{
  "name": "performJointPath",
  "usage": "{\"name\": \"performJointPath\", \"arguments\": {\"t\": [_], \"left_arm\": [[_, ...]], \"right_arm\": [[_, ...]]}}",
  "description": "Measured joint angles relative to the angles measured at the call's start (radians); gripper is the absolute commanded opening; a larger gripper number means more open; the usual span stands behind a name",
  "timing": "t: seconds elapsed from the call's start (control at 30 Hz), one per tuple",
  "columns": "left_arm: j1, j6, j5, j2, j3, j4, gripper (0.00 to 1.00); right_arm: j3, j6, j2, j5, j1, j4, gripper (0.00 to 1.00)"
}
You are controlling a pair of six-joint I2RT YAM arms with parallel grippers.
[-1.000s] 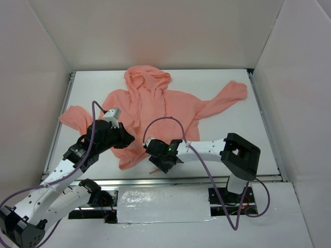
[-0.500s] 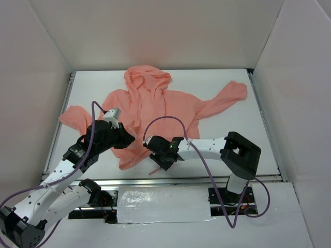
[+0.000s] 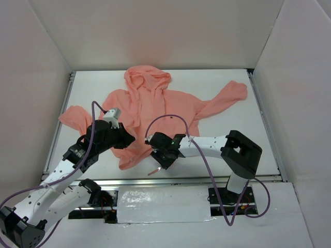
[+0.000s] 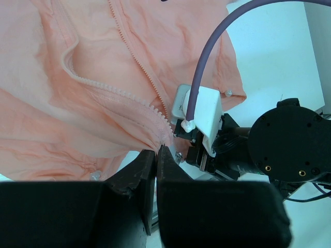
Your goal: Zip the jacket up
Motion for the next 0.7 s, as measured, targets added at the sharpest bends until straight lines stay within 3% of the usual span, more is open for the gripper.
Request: {"name": "performJointPath", "arguments": {"t": [0.17, 0.2, 0.23, 0.3, 0.53, 0.7], "left_arm": [[0.000, 0.000, 0.000, 0.000, 0.000, 0.000, 0.00], [0.000, 0.000, 0.000, 0.000, 0.000, 0.000, 0.00], [0.000, 0.000, 0.000, 0.000, 0.000, 0.000, 0.00], [0.000, 0.000, 0.000, 0.000, 0.000, 0.000, 0.00], [0.000, 0.000, 0.000, 0.000, 0.000, 0.000, 0.00], [0.000, -0.001, 0.011, 0.000, -0.016, 0.019, 0.00]], "right_arm": [[0.000, 0.008, 0.001, -0.001, -0.001, -0.001, 0.23], [0.000, 0.010, 0.001, -0.001, -0.001, -0.001, 0.19], [0.000, 0.012, 0.002, -0.001, -0.002, -0.001, 0.07], [0.000, 0.018, 0.003, -0.001, -0.003, -0.002, 0.03], [-0.002, 0.080, 0.006, 0.014, -0.031, 0.010, 0.00], [-0.095, 0.190, -0.088, 0.053, -0.077, 0.137, 0.00]]}}
